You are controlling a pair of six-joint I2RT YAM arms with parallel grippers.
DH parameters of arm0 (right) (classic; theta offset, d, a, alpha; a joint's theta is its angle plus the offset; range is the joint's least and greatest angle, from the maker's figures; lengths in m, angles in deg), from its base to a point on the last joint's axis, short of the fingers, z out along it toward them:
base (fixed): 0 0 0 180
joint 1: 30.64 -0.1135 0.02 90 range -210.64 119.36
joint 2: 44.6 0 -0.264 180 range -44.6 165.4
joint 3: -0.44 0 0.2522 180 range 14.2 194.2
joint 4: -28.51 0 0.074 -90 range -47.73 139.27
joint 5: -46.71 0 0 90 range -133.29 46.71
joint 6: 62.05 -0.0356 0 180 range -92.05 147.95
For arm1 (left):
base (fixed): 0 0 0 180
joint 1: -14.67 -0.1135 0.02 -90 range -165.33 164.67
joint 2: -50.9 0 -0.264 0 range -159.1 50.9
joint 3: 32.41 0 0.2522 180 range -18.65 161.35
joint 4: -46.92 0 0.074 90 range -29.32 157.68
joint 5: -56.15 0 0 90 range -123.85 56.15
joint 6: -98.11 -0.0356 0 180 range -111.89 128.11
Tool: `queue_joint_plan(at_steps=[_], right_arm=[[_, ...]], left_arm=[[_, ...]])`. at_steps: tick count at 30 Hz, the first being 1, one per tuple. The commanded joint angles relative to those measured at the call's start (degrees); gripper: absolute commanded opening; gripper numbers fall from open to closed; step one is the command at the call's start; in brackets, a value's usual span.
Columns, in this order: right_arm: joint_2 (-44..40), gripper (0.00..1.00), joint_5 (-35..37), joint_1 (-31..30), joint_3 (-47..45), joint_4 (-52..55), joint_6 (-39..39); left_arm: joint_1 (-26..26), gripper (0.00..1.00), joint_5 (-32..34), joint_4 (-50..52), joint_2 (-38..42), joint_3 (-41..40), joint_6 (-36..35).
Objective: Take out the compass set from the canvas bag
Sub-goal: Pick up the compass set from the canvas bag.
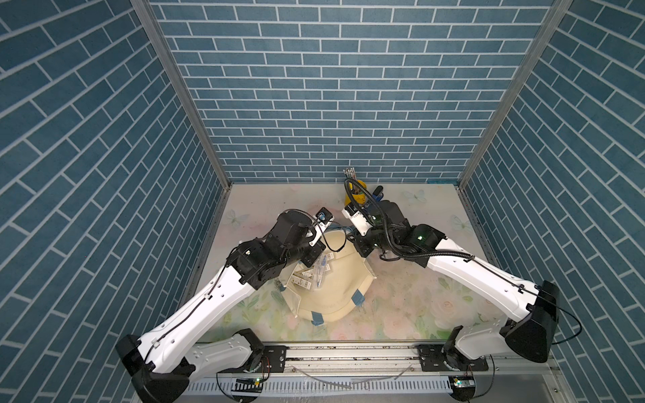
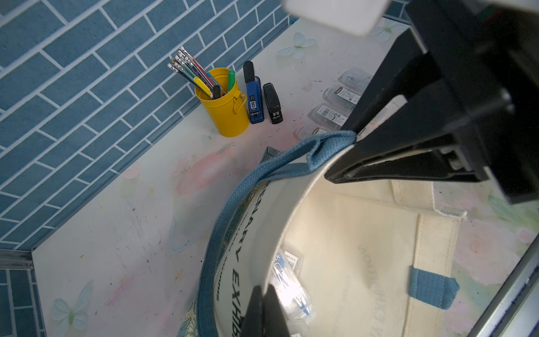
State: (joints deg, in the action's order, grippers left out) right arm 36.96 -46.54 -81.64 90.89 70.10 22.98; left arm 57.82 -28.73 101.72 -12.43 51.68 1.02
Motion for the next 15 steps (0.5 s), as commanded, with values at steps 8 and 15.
queue_joint_plan(at_steps=[8, 15], right_arm=[[-5.88, 0.38, 4.66, -1.18, 4.88, 3.87, -2.94], [-8.80, 0.36, 10.96, -13.31, 0.71, 0.19, -7.86]], left_arm=[[-0.09, 0.00, 1.71, -5.04, 1.49, -1.63, 1.17], [-0.09, 0.00, 1.99, -7.06, 1.36, -2.05, 2.15]])
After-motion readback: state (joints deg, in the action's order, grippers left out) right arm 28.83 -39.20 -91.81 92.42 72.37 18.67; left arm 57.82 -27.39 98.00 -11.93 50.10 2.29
